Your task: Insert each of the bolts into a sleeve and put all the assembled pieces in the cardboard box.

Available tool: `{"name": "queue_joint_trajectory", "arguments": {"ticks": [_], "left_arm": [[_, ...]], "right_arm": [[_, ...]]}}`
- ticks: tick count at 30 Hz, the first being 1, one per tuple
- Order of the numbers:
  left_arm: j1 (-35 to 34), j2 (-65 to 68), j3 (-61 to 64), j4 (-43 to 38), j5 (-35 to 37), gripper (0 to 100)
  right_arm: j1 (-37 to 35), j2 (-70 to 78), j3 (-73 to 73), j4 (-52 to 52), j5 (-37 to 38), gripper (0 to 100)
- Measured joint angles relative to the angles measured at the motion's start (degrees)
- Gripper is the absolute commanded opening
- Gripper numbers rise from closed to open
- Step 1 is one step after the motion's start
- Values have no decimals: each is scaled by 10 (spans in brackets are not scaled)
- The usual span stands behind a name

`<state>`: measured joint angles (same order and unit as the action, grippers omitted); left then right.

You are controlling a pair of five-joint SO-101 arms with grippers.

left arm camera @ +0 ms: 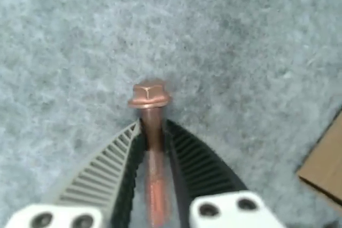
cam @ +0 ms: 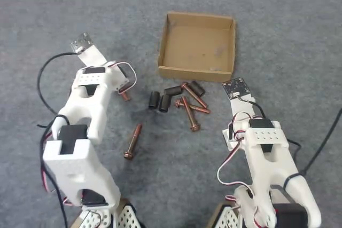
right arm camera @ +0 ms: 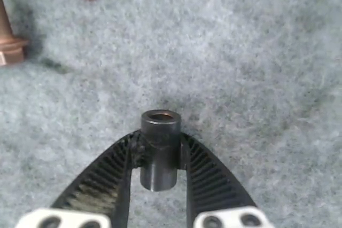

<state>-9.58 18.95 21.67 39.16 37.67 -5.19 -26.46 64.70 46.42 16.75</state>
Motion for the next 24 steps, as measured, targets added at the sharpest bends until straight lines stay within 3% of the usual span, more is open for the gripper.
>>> {"name": "queue_joint_trajectory", "arguments": {"ticks": [9,18,24], "left_arm": [[-1,0,0,-5,2,12],[55,-81,79,19,-172,15],[70,-105,115,16,-186,16]], "right_arm": [[0,0,0,0,0,6],[0,0,0,0,0,6],[0,0,0,0,0,6]]}}
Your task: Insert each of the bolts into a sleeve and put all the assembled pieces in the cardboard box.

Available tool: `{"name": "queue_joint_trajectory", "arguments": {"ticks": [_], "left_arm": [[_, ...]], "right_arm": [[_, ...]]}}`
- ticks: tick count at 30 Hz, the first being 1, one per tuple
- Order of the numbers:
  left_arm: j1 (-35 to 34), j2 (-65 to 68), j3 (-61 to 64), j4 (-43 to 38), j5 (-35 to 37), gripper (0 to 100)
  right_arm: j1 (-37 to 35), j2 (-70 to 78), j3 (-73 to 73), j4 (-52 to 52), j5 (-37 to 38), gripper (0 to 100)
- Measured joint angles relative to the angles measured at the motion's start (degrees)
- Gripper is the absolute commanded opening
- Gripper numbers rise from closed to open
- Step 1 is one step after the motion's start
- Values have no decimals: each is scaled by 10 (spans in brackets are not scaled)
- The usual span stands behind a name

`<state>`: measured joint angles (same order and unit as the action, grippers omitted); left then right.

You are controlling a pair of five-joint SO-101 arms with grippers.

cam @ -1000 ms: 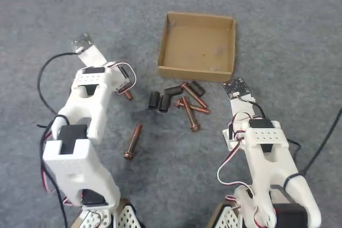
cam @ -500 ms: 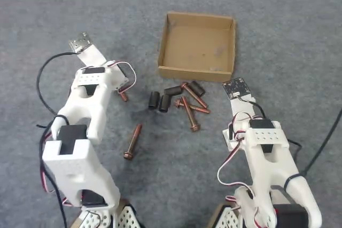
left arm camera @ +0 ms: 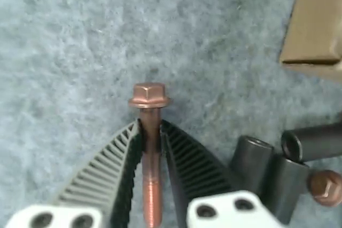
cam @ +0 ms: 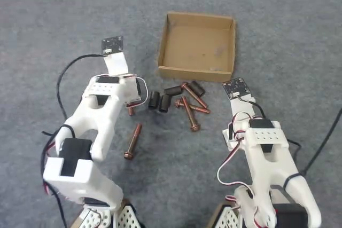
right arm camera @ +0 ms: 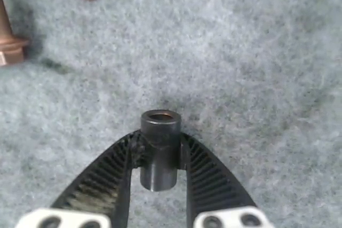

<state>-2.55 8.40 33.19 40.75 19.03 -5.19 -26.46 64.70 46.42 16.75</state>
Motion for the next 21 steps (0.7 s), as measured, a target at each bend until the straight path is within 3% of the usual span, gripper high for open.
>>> {"name": "queue_joint_trajectory", "arguments": {"ticks": [5,11,21], "left_arm": [[1,0,0,0,-2,20],[0,0,0,0,-2,148],[-1,50,-55,39,-2,99]], "right_arm": [[0,0,0,0,0,6],[0,0,0,0,0,6],[0,0,0,0,0,6]]}}
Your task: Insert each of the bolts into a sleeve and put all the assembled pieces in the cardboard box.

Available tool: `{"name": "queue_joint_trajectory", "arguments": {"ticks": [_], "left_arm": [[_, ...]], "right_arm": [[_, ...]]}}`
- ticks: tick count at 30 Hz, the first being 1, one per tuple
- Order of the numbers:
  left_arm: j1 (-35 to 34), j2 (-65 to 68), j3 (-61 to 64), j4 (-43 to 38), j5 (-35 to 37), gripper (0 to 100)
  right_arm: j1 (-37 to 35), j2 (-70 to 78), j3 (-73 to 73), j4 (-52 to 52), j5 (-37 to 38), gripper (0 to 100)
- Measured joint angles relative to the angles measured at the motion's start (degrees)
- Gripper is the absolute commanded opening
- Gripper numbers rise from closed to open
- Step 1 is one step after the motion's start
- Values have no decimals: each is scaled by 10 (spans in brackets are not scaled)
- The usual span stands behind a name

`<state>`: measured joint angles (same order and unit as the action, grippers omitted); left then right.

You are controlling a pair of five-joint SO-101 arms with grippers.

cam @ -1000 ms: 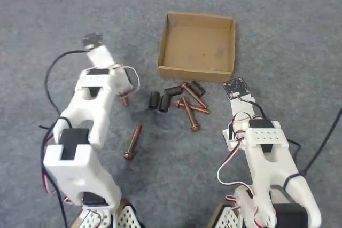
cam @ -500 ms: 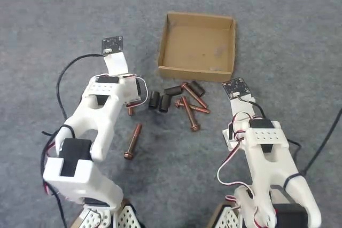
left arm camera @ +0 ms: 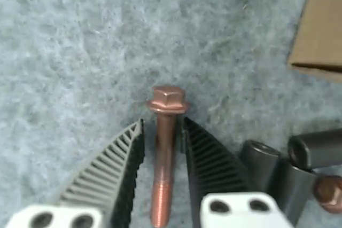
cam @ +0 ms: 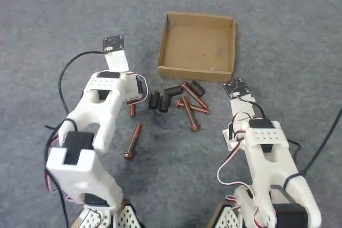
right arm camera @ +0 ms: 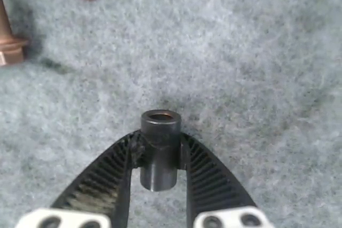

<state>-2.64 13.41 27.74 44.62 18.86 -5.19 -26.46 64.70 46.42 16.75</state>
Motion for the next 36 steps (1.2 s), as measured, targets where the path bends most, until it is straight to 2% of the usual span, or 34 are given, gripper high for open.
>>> {"name": "queue_joint_trajectory", "arguments": {"ticks": [8,12,26,36], "left_arm": [[2,54,-76,55,-3,92],[9,58,-79,55,-3,5],[18,46,-70,69,-5,11],[6,-59,108,-108,-2,11]], "right_arm": [[1,0,0,0,0,6],[1,0,0,0,0,6],[1,0,0,0,0,6],[-2,-10,-11,-27,0,6]]}}
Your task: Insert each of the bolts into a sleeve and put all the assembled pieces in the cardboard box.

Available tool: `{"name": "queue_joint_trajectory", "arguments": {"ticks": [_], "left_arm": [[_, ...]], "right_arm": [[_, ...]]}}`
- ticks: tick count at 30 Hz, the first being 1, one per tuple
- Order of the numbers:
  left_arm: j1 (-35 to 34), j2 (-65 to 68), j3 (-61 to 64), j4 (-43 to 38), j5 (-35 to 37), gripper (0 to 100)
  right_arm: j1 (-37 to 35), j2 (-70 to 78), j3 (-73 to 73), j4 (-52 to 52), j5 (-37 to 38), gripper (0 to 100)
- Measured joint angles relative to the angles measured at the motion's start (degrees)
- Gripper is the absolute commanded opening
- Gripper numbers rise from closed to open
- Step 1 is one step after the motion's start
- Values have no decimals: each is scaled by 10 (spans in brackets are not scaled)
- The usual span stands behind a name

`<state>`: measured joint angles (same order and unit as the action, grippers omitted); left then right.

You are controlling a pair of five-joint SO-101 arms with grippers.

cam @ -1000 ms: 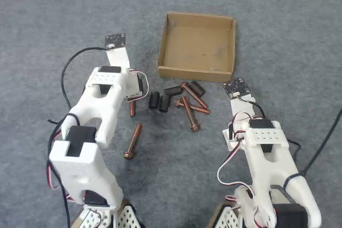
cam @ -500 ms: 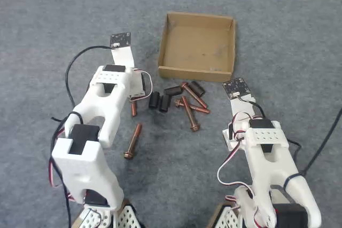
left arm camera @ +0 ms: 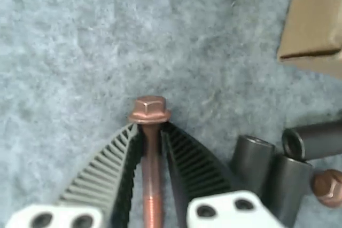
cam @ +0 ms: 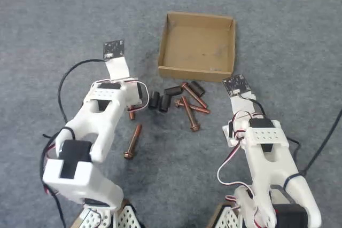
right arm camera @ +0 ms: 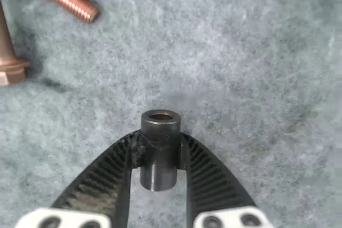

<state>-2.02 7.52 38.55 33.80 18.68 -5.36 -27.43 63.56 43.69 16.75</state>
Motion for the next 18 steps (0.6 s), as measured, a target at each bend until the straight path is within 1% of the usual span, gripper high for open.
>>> {"name": "queue_joint_trajectory", "arguments": {"ticks": [3,6,10,13,18], "left_arm": [[0,-6,5,-9,0,11],[0,-6,5,-10,0,11],[0,-6,5,-10,0,11],[0,-6,5,-10,0,11],[0,-6,5,-10,0,11]], "right_arm": [[-3,-30,-26,-6,0,6],[-3,-58,-44,-41,0,6],[-4,-72,-46,-136,0,6],[-18,-73,-46,-209,0,6],[-30,-73,-46,-305,0,6]]}}
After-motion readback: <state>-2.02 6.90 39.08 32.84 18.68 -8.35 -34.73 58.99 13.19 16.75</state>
